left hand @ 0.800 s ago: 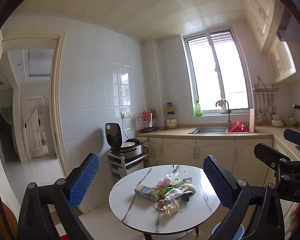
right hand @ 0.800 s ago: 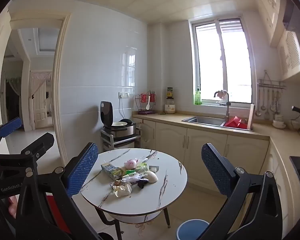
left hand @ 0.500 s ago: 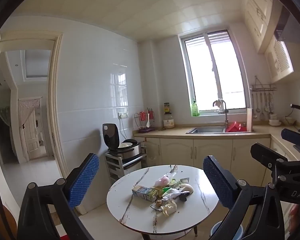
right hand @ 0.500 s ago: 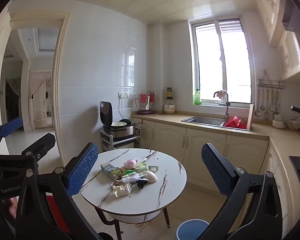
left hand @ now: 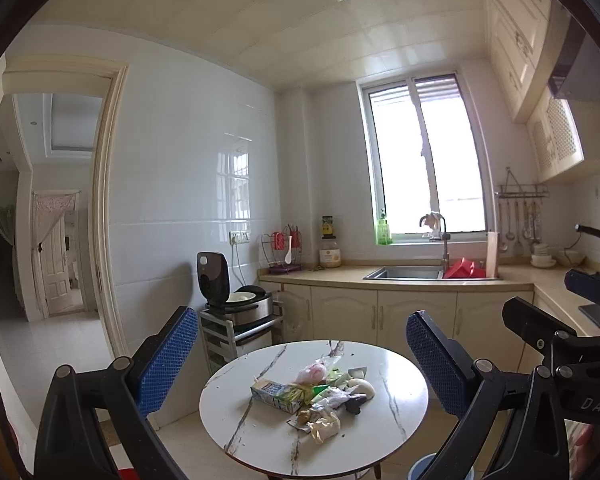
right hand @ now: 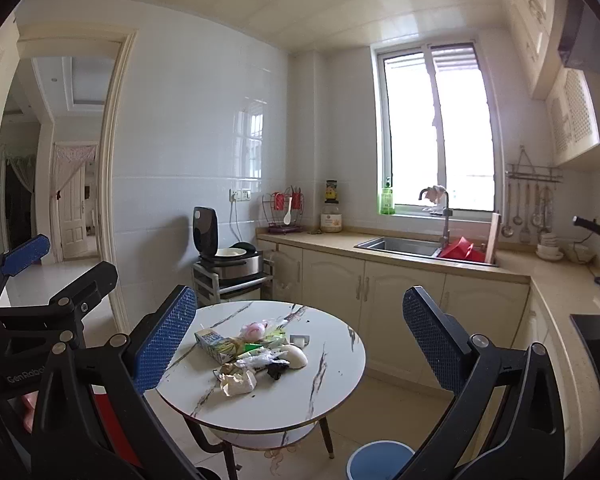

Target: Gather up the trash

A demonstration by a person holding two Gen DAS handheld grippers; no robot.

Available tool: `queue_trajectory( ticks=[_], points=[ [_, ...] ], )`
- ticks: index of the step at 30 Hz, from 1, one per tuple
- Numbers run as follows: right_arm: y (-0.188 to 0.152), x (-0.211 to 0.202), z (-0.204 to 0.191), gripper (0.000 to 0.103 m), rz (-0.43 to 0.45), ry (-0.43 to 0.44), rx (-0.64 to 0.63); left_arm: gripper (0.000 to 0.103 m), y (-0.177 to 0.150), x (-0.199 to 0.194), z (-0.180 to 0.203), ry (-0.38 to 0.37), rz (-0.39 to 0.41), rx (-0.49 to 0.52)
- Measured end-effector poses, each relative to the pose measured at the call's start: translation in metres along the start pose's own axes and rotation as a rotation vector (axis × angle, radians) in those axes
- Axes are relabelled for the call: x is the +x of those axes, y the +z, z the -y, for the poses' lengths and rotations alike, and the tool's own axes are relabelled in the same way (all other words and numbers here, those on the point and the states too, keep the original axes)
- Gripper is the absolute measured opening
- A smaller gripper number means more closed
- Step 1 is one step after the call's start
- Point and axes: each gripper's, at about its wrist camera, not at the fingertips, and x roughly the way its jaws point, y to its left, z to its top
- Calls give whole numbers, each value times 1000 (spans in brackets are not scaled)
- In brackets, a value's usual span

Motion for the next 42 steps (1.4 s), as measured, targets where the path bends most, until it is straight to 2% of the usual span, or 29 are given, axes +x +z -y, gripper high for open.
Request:
queue_trajectory(
  ticks=[4, 9, 42],
  points=[
    [1, -4, 4, 103, 15, -45, 1, 102, -2, 5, 7, -7, 7, 1],
    [1, -2, 7, 103, 8, -55, 6, 102, -5, 14, 8, -14, 2, 1],
    [-3, 3, 5, 103, -3, -47, 11, 102, -12, 14, 5, 0, 13, 9]
  ],
)
